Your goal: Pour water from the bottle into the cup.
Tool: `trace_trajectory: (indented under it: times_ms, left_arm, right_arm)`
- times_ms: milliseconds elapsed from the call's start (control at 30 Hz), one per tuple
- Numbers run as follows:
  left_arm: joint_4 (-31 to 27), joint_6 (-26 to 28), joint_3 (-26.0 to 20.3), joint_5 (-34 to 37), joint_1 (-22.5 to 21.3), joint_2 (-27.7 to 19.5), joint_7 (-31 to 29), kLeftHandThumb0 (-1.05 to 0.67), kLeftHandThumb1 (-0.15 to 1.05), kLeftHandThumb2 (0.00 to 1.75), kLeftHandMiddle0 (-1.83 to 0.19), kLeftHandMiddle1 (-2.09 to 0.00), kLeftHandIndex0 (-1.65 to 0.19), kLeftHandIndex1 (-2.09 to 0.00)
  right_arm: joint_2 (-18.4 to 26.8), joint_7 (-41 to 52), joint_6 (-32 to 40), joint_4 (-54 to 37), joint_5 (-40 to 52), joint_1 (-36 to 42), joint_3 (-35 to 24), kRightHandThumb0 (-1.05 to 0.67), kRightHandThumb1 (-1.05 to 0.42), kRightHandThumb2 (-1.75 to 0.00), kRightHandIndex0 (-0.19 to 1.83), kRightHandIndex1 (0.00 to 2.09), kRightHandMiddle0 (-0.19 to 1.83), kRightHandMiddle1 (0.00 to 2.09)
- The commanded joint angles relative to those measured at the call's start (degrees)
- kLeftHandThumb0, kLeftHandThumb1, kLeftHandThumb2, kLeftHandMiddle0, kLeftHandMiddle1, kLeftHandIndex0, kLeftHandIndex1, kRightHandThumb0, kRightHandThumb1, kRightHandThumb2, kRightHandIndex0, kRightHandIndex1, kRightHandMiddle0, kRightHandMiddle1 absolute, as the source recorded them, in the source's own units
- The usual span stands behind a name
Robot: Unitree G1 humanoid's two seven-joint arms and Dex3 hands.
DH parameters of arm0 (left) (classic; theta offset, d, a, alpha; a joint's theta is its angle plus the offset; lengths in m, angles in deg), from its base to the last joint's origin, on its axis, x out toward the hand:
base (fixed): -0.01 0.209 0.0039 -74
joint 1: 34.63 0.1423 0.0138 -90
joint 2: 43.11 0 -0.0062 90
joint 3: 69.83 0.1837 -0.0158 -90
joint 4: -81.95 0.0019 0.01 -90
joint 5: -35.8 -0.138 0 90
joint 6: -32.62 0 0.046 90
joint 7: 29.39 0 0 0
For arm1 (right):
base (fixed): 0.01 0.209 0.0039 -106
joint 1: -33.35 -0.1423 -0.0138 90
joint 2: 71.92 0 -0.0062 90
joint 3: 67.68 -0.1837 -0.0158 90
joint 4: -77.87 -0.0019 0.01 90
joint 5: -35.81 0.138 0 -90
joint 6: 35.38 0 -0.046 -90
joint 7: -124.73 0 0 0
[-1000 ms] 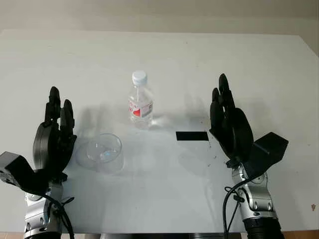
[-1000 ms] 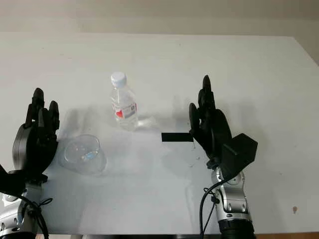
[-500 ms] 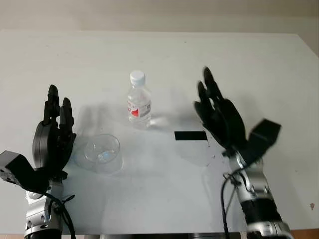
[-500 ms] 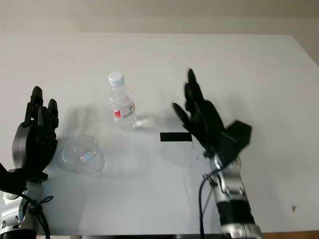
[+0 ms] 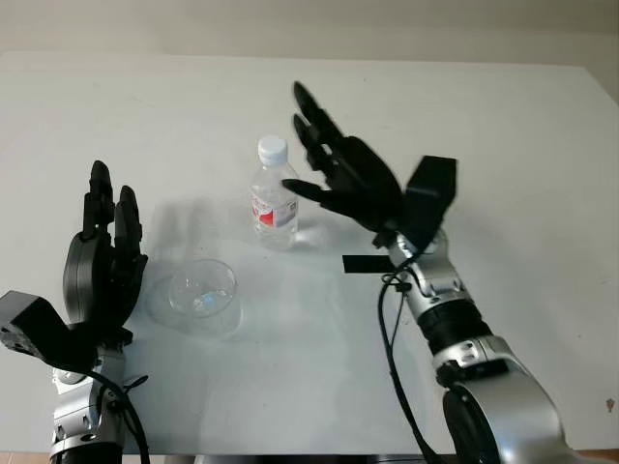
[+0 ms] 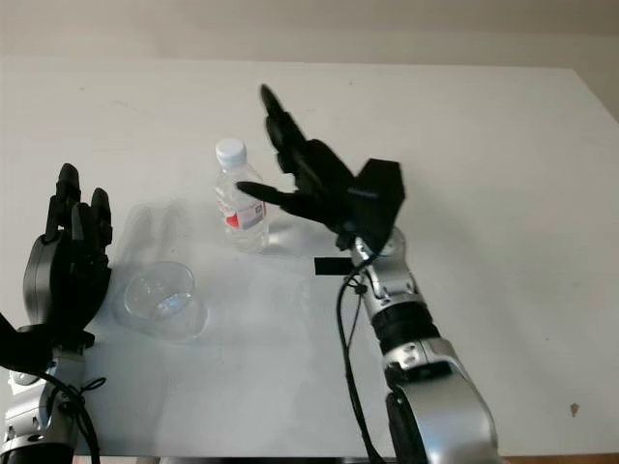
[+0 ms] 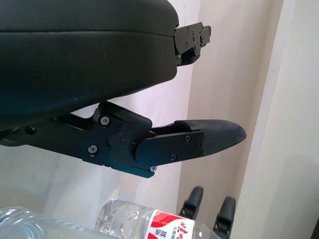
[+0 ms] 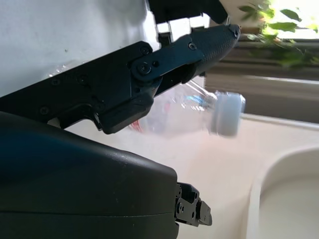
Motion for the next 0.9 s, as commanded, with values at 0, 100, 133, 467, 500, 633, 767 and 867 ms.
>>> trace_trajectory:
  times_ms: [0,100,133,467,500,633,767,867]
  left_arm:
    - [0.2,0.2,-0.1,-0.1,0.5,0.1,0.0,-0.72,1.05,0.52,0.16,-0.05,0.17,-0.05]
    - [0.4,0.7,0.0,-0.2,0.3,0.2,0.3,-0.74,1.05,0.51,0.16,-0.06,0.17,-0.05]
    - [0.6,0.5,0.0,-0.2,0.2,0.2,0.3,-0.74,1.05,0.51,0.15,-0.06,0.16,-0.06]
    - [1.0,0.8,0.0,-0.1,-0.5,-0.4,-0.4,-0.74,1.05,0.51,0.15,-0.05,0.16,-0.05]
    - [1.1,0.7,-0.1,0.1,-0.6,-0.5,-0.6,-0.74,1.05,0.51,0.16,-0.05,0.16,-0.05]
    - [1.0,1.0,-0.2,0.2,-0.7,-0.6,-0.9,-0.73,1.05,0.51,0.17,-0.05,0.17,-0.05]
    - [0.9,1.0,0.0,-0.4,-0.6,-0.3,-0.3,-0.74,1.05,0.50,0.16,-0.05,0.16,-0.06]
    - [0.6,1.1,0.2,-0.7,-0.6,-0.2,0.3,-0.75,1.05,0.49,0.15,-0.06,0.15,-0.06]
  right_arm:
    - [-0.1,1.6,-2.1,2.8,-1.1,-2.0,1.0,-0.95,-0.93,-0.06,-0.19,0.00,-0.19,0.00]
    - [-0.4,3.4,-3.2,5.7,-1.8,-3.0,1.4,-0.92,-0.92,-0.05,-0.19,0.00,-0.19,0.00]
    - [-0.5,3.6,-3.4,6.5,-2.2,-3.3,1.5,-0.91,-0.91,-0.05,-0.19,0.00,-0.19,0.00]
    - [-2.2,6.6,-2.4,12.1,-1.9,-4.8,0.8,-0.87,-0.91,-0.05,-0.19,0.00,-0.19,0.00]
    - [-2.4,6.6,-2.3,12.2,-1.9,-4.8,0.8,-0.87,-0.91,-0.05,-0.19,0.00,-0.19,0.00]
    - [-3.0,6.5,-1.4,12.8,-1.4,-4.6,0.2,-0.81,-0.91,-0.05,-0.19,0.00,-0.19,0.00]
    - [-3.5,4.0,-1.0,13.0,-2.4,-4.8,0.1,-0.78,-0.91,-0.05,-0.19,0.00,-0.19,0.00]
    - [-3.9,2.0,-1.1,12.8,-3.0,-4.9,0.3,-0.74,-0.90,-0.05,-0.19,0.00,-0.19,0.00]
